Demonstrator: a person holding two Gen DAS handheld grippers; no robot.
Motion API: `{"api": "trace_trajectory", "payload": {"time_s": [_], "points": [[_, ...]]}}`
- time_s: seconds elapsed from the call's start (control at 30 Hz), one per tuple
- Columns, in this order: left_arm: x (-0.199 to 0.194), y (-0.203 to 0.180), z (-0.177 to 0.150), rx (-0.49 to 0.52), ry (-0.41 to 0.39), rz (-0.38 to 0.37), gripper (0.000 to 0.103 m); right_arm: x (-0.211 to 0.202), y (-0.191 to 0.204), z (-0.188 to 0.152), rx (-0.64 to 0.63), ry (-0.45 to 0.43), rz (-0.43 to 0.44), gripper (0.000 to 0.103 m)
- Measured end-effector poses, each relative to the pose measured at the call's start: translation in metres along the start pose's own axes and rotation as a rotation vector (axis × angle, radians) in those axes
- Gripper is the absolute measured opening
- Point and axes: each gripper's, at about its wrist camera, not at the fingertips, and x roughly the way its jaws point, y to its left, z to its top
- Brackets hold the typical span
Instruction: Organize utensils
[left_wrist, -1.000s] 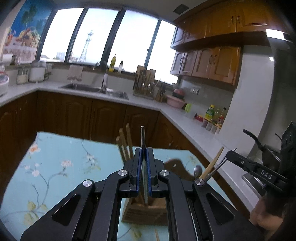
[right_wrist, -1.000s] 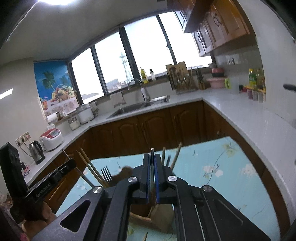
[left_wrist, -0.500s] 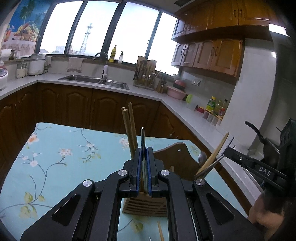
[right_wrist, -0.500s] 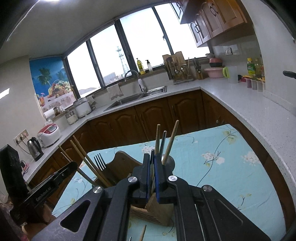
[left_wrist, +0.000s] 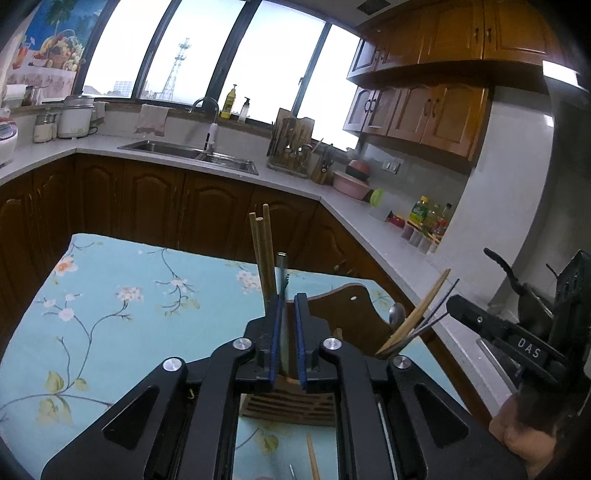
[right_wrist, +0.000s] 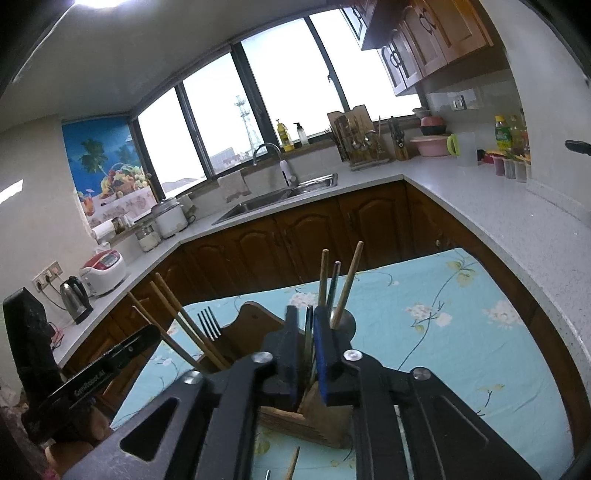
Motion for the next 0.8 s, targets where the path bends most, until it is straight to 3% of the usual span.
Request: {"api": "trace_trajectory", "payload": {"time_s": [0.1,0.23,0.33,0.4,0.43,0.8], "points": [[-0.008,-0.002,-0.001,0.009,-0.004,-0.001,0.019,-0.008,0.001,0.001,0.005,-0.024,0.002,0.050],[-0.021,-0.003,-0.003,0.019,-0.018,0.012,0.036,-0.023,0.005,0.003,0.005,-0.068,0.000,0.061],[-0.034,-0.001,-0.009,0.001,-0.037,0.054,0.059,-0.032,0.005,0.000,0.007,-0.095,0.003,0.080],[-0.041,0.003,-0.017,-0.011,-0.040,0.068,0.065,-0.038,0.005,-0.008,0.007,-0.104,0.003,0.087],[-0.043,0.005,-0.021,-0.016,-0.036,0.076,0.070,-0.040,0.004,-0.011,0.007,-0.106,0.000,0.089],[-0.071,0.015,-0.075,-0.052,0.023,0.112,0.073,-0.060,0.002,-0.075,-0.021,-0.042,-0.009,0.091]]}}
